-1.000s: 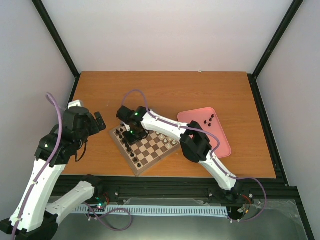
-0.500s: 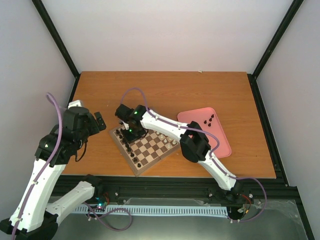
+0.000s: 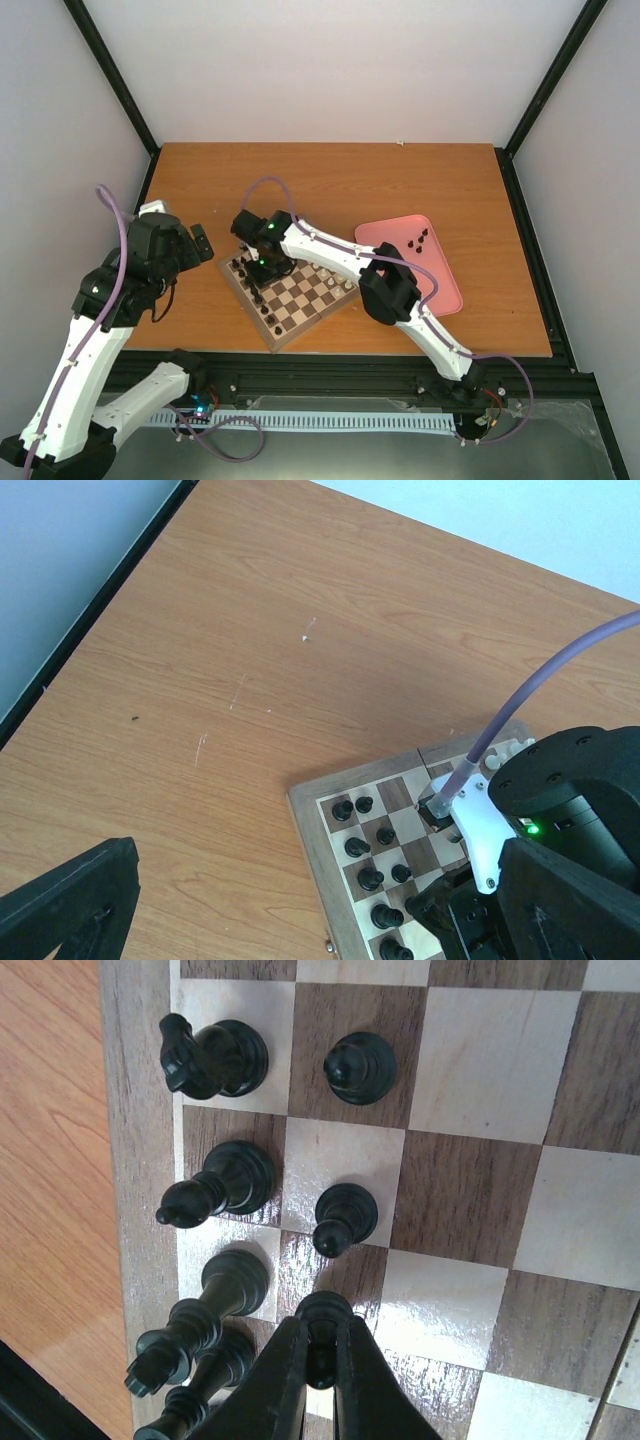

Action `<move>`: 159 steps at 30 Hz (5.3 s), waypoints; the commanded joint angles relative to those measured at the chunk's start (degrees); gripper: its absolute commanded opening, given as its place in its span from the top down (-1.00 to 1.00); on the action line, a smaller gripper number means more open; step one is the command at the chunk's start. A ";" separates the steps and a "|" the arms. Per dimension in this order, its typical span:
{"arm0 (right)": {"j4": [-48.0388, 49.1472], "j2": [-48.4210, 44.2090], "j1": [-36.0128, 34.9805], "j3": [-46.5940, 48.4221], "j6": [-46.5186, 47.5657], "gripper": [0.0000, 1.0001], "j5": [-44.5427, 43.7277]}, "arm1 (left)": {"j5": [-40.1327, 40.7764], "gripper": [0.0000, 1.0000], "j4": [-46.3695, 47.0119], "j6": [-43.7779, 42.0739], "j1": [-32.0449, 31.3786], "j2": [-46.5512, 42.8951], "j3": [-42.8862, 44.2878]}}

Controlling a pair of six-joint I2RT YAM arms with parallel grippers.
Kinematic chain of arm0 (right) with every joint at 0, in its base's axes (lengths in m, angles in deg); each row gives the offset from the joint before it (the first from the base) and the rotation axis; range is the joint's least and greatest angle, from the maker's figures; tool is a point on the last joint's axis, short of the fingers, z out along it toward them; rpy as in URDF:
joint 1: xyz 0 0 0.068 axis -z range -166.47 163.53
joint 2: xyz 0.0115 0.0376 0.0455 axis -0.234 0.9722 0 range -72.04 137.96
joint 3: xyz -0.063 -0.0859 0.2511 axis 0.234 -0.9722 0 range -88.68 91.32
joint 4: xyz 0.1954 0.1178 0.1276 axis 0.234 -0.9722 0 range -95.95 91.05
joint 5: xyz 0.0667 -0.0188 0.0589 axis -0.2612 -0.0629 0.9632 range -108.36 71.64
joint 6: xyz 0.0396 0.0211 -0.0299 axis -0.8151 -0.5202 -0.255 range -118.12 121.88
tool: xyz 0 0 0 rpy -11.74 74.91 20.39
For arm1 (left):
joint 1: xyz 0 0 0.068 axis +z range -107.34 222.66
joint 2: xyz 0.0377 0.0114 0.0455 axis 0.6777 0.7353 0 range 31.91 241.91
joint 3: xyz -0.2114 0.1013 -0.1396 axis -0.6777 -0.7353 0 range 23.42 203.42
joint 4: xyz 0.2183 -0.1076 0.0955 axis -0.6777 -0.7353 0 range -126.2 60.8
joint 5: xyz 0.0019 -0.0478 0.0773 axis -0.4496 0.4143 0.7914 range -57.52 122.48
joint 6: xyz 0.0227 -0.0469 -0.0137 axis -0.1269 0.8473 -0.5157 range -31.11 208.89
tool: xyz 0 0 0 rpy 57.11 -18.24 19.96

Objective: Set up the chess pieces on the board
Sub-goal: Place the chess piece on the chessboard, then pick up the chess piece from the storage box.

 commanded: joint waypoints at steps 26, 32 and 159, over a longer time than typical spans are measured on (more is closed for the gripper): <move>-0.22 1.98 -0.83 2.07 1.61 0.70 0.08 | -0.46 -0.99 0.31 0.43 -0.28 -0.34 0.22; 0.30 1.97 -0.83 2.09 1.70 0.70 0.52 | -0.68 -0.99 0.41 0.35 -0.28 -0.10 0.22; 6.72 -27.98 42.64 -39.44 7.45 0.89 -15.26 | -3.42 -0.99 8.26 -4.06 -0.28 7.67 -2.07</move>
